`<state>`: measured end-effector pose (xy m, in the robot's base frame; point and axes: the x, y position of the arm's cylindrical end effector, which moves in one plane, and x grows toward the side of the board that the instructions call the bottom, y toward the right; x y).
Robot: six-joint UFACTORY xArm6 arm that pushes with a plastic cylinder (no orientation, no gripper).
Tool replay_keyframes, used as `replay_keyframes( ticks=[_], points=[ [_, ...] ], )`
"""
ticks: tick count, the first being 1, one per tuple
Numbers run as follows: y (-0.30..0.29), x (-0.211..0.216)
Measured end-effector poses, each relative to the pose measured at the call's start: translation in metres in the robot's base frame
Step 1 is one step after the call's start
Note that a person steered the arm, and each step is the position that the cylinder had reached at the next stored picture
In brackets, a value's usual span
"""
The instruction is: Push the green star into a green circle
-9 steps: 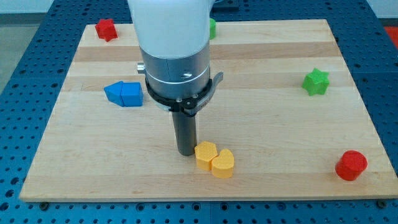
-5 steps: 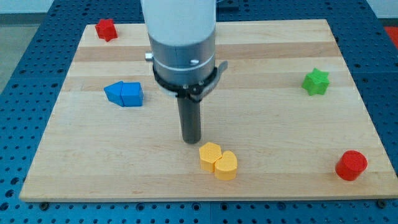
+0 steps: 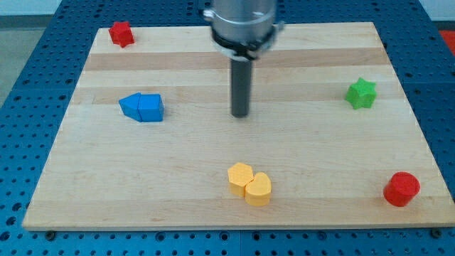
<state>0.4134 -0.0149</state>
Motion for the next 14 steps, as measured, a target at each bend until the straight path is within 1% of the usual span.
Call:
replay_keyframes(
  ticks=[1, 2, 3, 5, 6, 7, 10, 12, 14],
  points=[
    [-0.046, -0.060],
    [-0.076, -0.128],
    [-0.086, -0.187],
    [-0.050, -0.221],
    [-0.033, -0.219],
    [-0.004, -0.201],
    [0.061, -0.197],
    [0.099, -0.163],
    [0.109, -0.129]
  ],
)
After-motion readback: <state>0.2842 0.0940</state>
